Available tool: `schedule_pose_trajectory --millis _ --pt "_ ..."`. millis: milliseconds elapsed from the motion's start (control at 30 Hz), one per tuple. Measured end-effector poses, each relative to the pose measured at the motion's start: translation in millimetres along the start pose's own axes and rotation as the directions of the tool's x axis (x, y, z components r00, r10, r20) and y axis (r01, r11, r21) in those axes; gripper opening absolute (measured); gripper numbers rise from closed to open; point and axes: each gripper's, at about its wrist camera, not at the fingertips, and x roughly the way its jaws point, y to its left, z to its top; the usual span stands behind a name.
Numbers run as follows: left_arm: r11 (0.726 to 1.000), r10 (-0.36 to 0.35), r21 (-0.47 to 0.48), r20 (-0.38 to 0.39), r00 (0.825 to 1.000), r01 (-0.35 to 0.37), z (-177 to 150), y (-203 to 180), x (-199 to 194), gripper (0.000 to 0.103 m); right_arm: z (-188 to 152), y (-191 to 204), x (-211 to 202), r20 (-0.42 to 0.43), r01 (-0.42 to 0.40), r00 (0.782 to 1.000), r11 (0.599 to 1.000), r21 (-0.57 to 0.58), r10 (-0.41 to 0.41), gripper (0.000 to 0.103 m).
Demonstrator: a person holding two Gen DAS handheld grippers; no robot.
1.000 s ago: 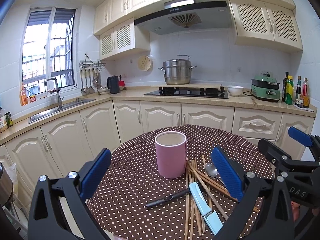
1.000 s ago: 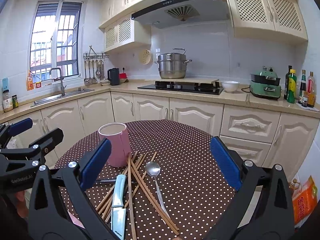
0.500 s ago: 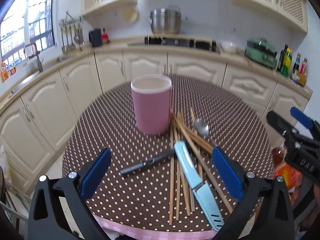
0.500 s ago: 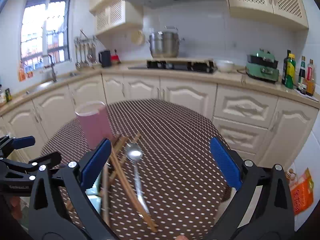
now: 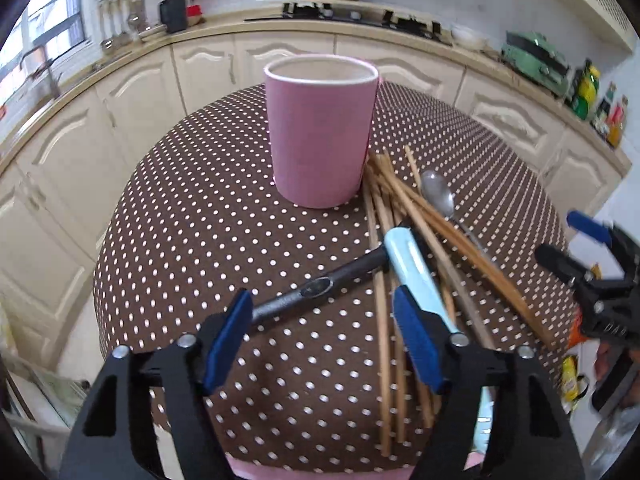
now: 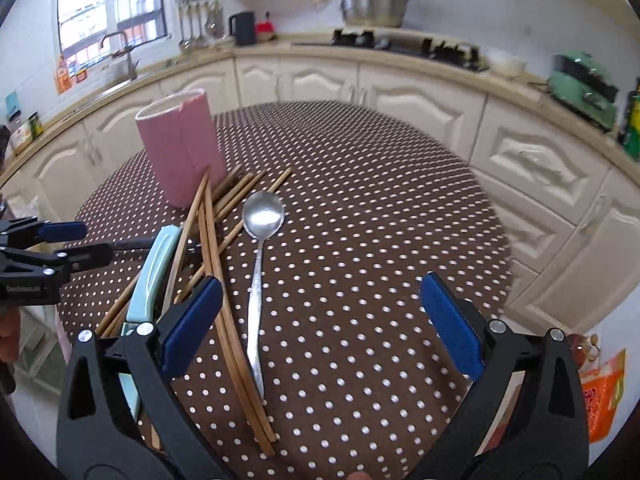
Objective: Organize utensils
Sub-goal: 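Grasp the dark fork handle with the left tool while the right tool grasps the silver spoon, then lift the fork with the left tool while the right tool lifts the spoon toward the pink cup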
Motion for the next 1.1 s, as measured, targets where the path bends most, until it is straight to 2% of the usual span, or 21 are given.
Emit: schedule_pose_trajectory --millis 133,200,267,333,467,533,633,767,867,933,967,1033,1100 --pt "0.995 -0.024 0.096 -0.045 0.999 0.028 11 -2 15 0.063 16 1 21 -0.097 -0.065 0.993 0.998 -0.017 0.063 0.089" --pt "0.987 -0.017 0.16 -0.045 0.999 0.024 16 -5 19 0.06 24 2 35 -0.162 -0.092 0.983 0.995 -0.026 0.087 0.085" --pt "0.978 -0.021 0.206 -0.052 0.998 0.031 22 -7 22 0.059 29 5 48 -0.224 -0.101 0.971 0.994 -0.042 0.089 0.076" --pt "0.965 -0.05 0.253 -0.082 0.995 0.069 30 -8 30 0.057 35 9 61 -0.301 -0.114 0.949 0.991 -0.067 0.089 0.069" --pt "0.934 -0.053 0.343 -0.142 0.988 0.099 38 -15 51 0.055 47 17 78 -0.419 -0.149 0.903 0.983 -0.104 0.092 0.047" --pt "0.916 -0.054 0.384 -0.169 0.984 0.116 43 -19 61 0.052 51 22 86 -0.464 -0.151 0.883 0.979 -0.135 0.072 0.044" --pt "0.895 -0.056 0.425 -0.2 0.978 0.138 53 -27 76 0.046 59 29 94 -0.518 -0.166 0.853 0.973 -0.161 0.06 0.033" --pt "0.872 -0.066 0.459 -0.231 0.971 0.169 68 -38 88 0.041 66 40 109 -0.567 -0.158 0.824 0.966 -0.204 0.015 0.031" --pt "0.856 -0.074 0.481 -0.249 0.966 0.19 76 -50 98 0.035 75 48 117 -0.583 -0.161 0.812 0.967 -0.197 0.017 0.024" --pt "0.85 -0.097 0.48 -0.264 0.96 0.218 85 -57 104 0.017 83 52 124 -0.585 -0.157 0.811 0.968 -0.193 0.015 0.017" --pt "0.848 -0.11 0.477 -0.266 0.958 0.23 86 -60 105 0.014 85 51 126 -0.583 -0.157 0.812 0.97 -0.186 0.02 0.012" --pt "0.854 -0.109 0.471 -0.253 0.961 0.22 86 -63 103 0.011 93 50 132 -0.575 -0.154 0.818 0.973 -0.169 0.03 0.007" --pt "0.869 -0.117 0.444 -0.242 0.963 0.217 88 -61 103 0.011 99 45 128 -0.561 -0.156 0.827 0.976 -0.154 0.044 0.007"
